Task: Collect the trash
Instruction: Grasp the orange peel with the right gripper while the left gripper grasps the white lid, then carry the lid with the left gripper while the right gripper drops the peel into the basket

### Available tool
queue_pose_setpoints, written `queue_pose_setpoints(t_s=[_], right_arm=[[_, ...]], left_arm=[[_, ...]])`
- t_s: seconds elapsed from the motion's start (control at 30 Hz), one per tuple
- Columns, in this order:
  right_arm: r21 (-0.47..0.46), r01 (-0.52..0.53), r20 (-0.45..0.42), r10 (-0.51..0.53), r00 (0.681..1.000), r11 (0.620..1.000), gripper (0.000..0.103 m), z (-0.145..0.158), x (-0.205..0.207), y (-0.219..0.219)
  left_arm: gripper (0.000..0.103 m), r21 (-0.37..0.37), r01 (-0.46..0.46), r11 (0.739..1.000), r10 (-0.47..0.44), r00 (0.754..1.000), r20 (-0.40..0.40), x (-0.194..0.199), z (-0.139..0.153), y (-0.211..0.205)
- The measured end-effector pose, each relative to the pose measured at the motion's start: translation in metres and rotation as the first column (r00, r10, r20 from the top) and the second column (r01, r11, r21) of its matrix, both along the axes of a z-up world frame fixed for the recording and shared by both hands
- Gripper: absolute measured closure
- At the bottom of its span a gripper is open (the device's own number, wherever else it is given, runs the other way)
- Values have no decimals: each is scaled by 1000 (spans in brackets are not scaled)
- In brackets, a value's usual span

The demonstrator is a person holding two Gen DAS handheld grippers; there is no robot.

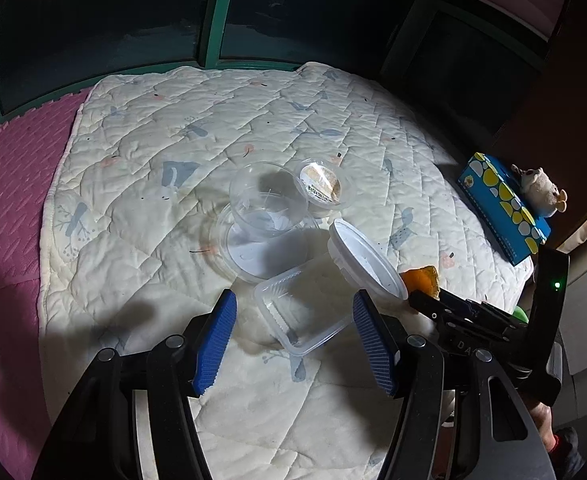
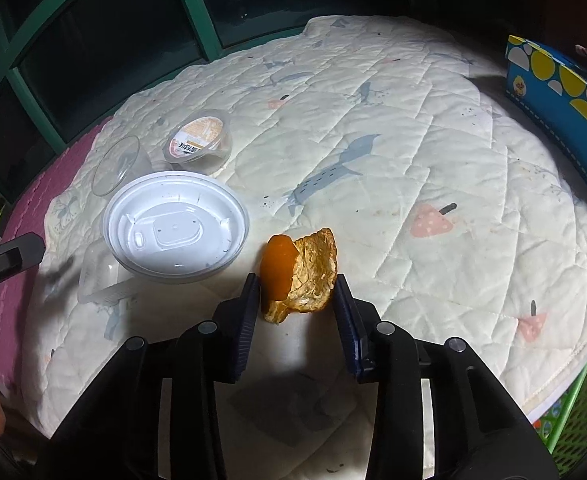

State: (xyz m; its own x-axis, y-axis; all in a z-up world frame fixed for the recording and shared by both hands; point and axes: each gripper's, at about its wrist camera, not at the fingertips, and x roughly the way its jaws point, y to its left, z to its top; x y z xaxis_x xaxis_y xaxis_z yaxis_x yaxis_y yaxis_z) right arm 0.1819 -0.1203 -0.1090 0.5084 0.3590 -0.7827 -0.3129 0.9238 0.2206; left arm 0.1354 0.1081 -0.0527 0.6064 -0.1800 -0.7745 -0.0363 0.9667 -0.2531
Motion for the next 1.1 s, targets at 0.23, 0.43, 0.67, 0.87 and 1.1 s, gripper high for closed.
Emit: queue_pose_setpoints(t_s=[0.23, 0.43, 0.67, 0.87, 1.1], right_arm=[[47, 22, 1, -22, 1000, 999, 71, 5, -6, -12], [86, 41, 19, -43, 999, 995, 71, 17, -18, -26], [139, 67, 39, -74, 997, 988, 71, 32, -33, -48], [177, 96, 36, -104, 994, 980, 71, 38, -45, -64], [189, 127, 37, -136, 990, 974, 71, 40, -56, -79]], left_arm=[[44, -20, 31, 999, -31, 999, -18, 22, -4, -18], [44, -53, 34, 998, -36, 998, -47, 45, -11, -28], [56, -70, 23, 997, -30, 995, -97, 65, -23, -34], [64, -121, 12, 993, -28, 991, -130, 71, -33, -34], [84, -171, 6, 985, -30, 989, -143, 71, -41, -32]])
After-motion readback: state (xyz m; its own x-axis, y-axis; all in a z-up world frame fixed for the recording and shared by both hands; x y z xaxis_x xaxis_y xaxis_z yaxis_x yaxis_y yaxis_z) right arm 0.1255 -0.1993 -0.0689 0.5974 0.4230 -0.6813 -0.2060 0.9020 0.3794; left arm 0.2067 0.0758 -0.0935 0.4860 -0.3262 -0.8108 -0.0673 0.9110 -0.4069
